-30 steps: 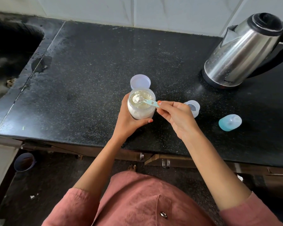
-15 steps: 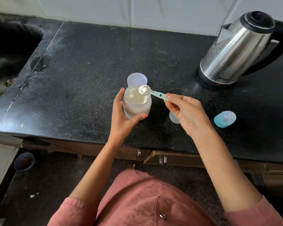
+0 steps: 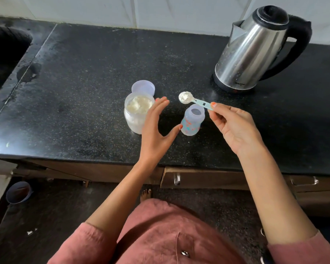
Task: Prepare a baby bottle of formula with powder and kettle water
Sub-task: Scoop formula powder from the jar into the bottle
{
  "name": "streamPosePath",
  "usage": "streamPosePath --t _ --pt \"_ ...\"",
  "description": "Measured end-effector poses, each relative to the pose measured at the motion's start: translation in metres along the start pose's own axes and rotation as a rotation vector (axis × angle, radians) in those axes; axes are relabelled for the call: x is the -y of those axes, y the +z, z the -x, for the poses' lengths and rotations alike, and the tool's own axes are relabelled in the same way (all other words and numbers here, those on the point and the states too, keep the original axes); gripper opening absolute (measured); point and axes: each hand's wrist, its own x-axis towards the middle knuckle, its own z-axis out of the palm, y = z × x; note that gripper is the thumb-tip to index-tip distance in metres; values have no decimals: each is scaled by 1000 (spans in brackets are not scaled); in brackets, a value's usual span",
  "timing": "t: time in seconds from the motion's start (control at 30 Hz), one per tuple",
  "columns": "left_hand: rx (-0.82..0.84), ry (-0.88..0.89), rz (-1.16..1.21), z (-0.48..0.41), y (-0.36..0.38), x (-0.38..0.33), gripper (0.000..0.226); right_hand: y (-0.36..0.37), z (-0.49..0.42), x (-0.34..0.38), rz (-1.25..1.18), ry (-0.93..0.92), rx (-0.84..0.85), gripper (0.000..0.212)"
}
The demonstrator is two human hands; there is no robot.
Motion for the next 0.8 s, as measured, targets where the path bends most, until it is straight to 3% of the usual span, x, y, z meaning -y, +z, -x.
streamPosePath --t 0.13,0.4,0.47,0.63,0.8 --pt "66 0 35 2 27 2 60 -15 -1 2 4 -11 -36 2" --pt "222 -377 102 -6 65 26 98 -31 -6 2 26 -14 -71 1" --pt "236 -403 119 -9 69 27 95 -33 -7 3 31 -17 -71 3" --pt "237 -397 132 -14 69 21 59 -35 -10 6 61 -35 -67 2" --pt "188 -372 122 -17 60 13 55 -31 -10 16 72 -50 -33 2"
